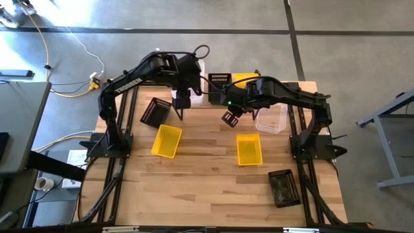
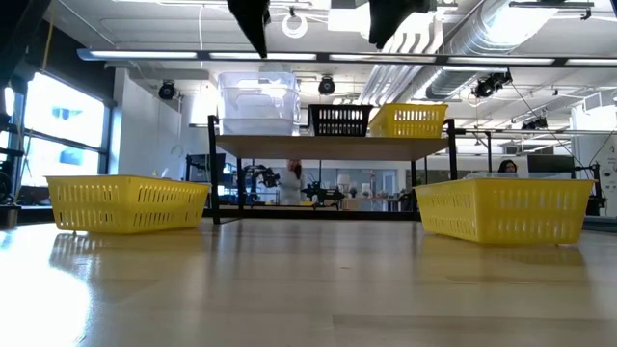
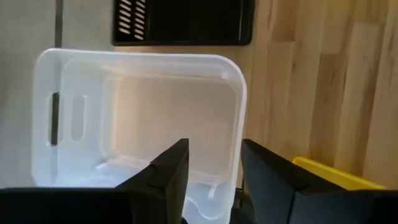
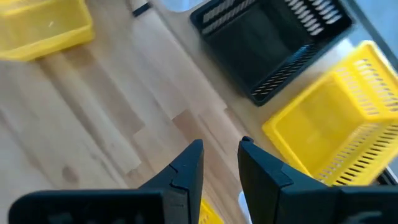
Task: Stack baskets on shelf by color
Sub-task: Stack the right yellow bin on top of the yellow bin
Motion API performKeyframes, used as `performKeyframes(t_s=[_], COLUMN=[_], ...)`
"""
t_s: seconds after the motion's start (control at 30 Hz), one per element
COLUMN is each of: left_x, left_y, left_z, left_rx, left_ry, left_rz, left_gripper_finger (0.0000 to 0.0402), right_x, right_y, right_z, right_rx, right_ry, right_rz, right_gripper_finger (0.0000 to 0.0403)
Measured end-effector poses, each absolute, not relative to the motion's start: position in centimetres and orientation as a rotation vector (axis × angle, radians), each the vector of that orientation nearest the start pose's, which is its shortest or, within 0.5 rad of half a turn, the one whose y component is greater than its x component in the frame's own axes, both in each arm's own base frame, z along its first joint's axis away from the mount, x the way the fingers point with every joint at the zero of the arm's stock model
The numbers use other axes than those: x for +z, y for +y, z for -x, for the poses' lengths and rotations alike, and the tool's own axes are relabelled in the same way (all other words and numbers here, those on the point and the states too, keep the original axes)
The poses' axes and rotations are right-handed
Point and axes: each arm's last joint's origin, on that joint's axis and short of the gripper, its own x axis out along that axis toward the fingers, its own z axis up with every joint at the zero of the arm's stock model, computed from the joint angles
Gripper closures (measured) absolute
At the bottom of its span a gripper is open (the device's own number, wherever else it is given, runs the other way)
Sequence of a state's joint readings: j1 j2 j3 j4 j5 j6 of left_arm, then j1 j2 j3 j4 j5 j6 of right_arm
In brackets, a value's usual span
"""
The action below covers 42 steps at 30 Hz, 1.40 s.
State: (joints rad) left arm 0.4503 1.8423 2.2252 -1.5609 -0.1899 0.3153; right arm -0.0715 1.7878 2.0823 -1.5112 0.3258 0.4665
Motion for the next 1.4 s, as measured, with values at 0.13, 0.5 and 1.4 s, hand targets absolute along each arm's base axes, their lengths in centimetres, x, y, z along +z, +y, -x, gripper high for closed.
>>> performKeyframes(t_s=[0.13,0.5,1.4], left_x=[43.3,46.8,48.4], left_y=[14.1,9.4,-3.3], left_z=[-28.7,-25.9,-24.8], left_rx=[0.312,0.119,-0.104], left_ry=[1.163,0.981,0.932], left_rz=[-0.017,0.094,-0.022], left_gripper_finger=[0.027,0.0271,0.0271], right_x=[40.0,39.8,35.0], right_y=[-2.9,1.1,16.3], right_z=[-32.6,-32.7,-32.2], right_rx=[-0.502,-0.28,-0.235], right_ry=[1.147,1.193,1.38], right_rz=[-0.218,-0.202,-0.243], right_gripper_finger=[0.0316,0.0316,0.0316])
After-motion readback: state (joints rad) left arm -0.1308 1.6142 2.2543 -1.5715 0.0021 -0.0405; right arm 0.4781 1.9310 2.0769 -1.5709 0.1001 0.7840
